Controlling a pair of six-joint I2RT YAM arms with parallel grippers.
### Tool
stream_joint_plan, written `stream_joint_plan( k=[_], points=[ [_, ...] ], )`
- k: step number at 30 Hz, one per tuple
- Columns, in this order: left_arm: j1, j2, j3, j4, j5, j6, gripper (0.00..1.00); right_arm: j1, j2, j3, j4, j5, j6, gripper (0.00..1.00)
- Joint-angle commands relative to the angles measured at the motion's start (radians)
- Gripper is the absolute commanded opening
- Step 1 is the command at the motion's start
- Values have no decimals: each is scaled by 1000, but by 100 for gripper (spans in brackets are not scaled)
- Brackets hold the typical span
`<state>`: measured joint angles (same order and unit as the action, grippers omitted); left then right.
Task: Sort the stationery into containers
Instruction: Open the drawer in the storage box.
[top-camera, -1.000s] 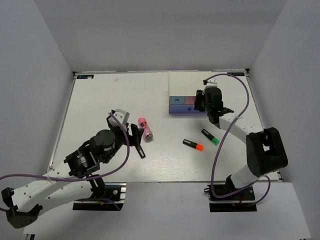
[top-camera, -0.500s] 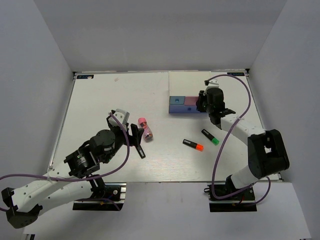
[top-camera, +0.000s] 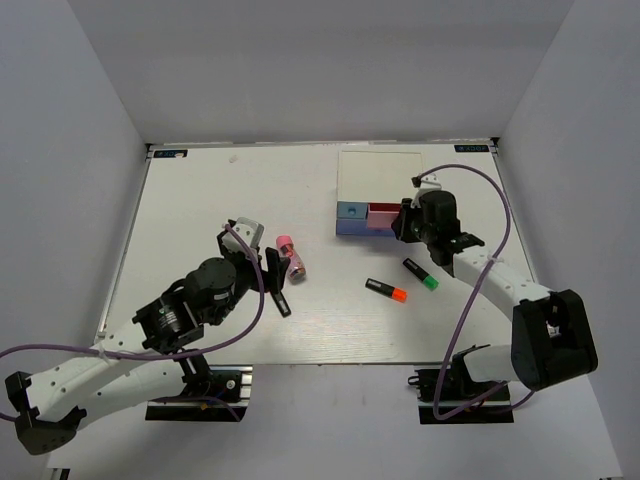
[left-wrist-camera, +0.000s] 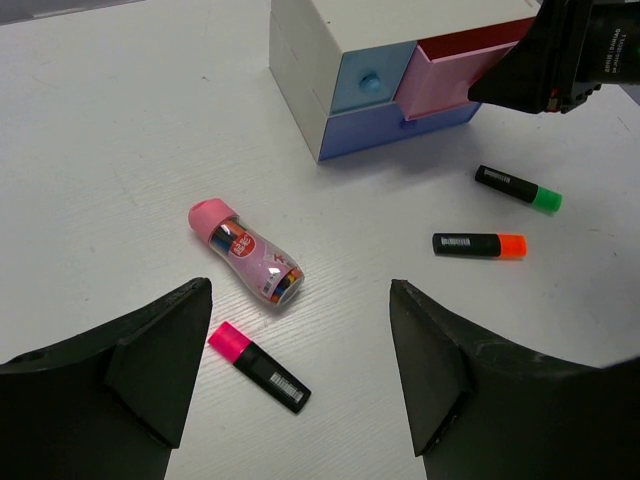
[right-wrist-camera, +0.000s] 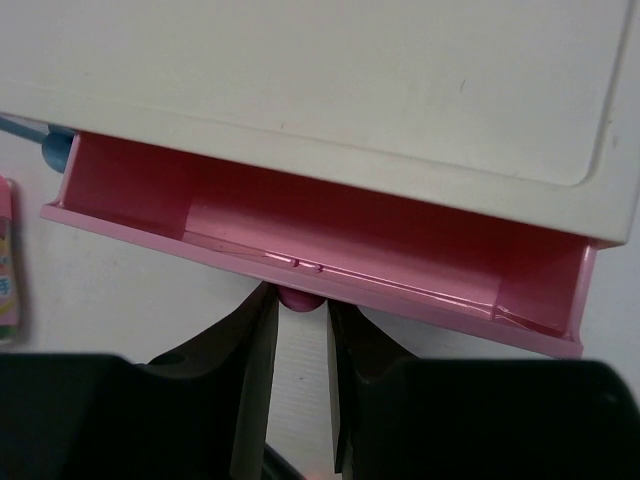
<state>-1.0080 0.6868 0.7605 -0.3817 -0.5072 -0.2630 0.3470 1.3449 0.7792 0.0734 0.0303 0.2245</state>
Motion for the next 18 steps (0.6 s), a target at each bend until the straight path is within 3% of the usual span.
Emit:
stream_joint_plan(
  k=[1,18],
  points=[
    [3,0,3,9,13,5,82,1,-29,-37,-35,-72,-14,13],
    [3,85,3,9,13,5,84,-2,-174,-143,-156,-162,-54,15]
  ],
)
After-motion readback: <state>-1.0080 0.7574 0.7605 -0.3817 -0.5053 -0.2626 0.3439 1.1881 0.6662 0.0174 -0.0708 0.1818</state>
